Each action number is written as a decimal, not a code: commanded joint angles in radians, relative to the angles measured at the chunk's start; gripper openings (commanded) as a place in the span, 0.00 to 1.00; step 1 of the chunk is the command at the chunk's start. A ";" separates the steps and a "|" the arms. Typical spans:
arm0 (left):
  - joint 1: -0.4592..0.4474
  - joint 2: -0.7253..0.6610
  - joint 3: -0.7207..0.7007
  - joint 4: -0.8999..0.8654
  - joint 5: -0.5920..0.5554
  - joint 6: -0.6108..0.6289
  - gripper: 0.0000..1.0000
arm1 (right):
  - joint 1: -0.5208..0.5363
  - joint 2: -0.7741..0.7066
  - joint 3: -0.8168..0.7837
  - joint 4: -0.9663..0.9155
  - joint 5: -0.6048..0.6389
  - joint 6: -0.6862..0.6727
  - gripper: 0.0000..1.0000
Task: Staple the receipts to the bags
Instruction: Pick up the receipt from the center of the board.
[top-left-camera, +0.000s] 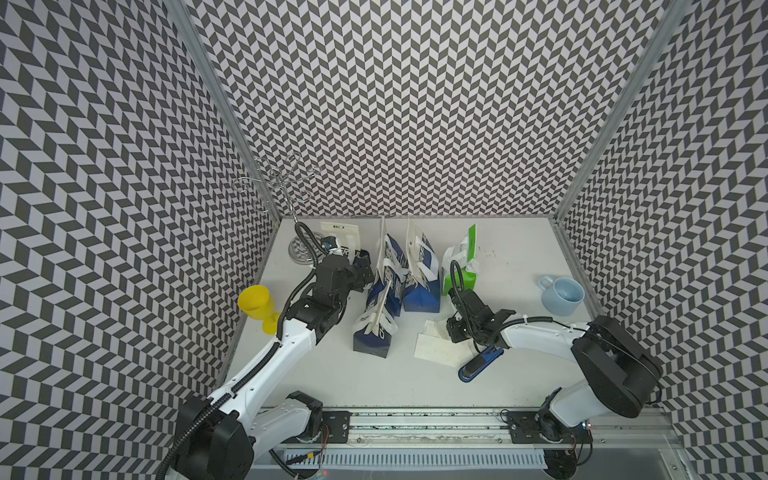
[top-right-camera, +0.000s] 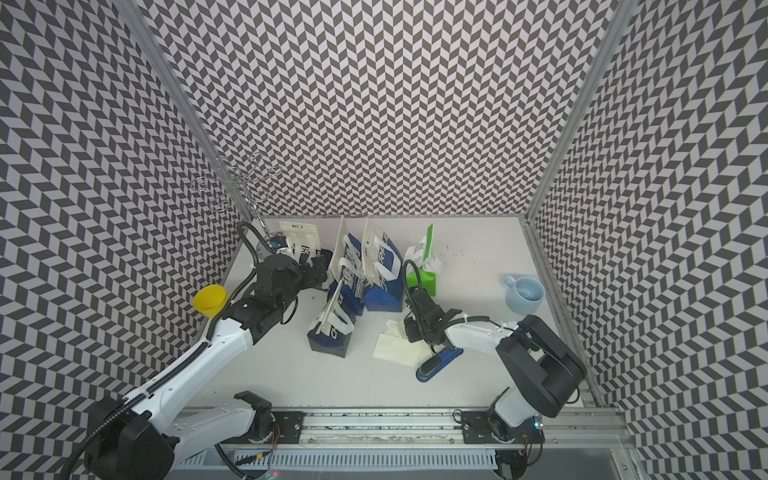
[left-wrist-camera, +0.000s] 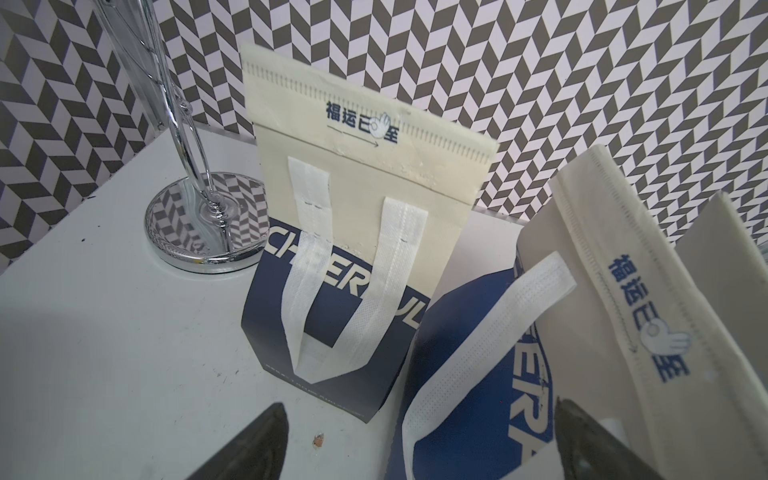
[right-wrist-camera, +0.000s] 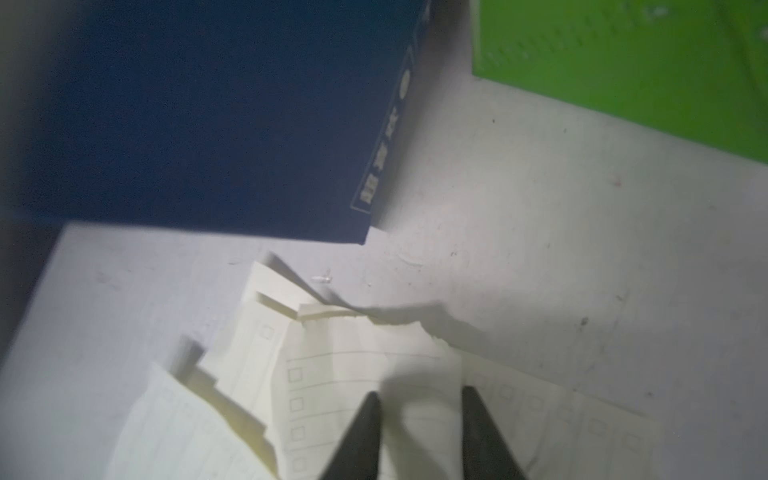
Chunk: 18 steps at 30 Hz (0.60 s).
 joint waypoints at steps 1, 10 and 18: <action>-0.005 -0.008 0.056 -0.022 0.002 0.009 1.00 | 0.007 -0.004 -0.010 0.012 0.012 -0.006 0.10; -0.004 -0.021 0.133 -0.042 0.050 0.063 0.93 | 0.006 -0.177 0.002 0.019 0.053 -0.021 0.00; 0.001 -0.077 0.236 -0.026 0.193 0.172 0.85 | 0.004 -0.331 0.100 -0.047 0.081 -0.084 0.00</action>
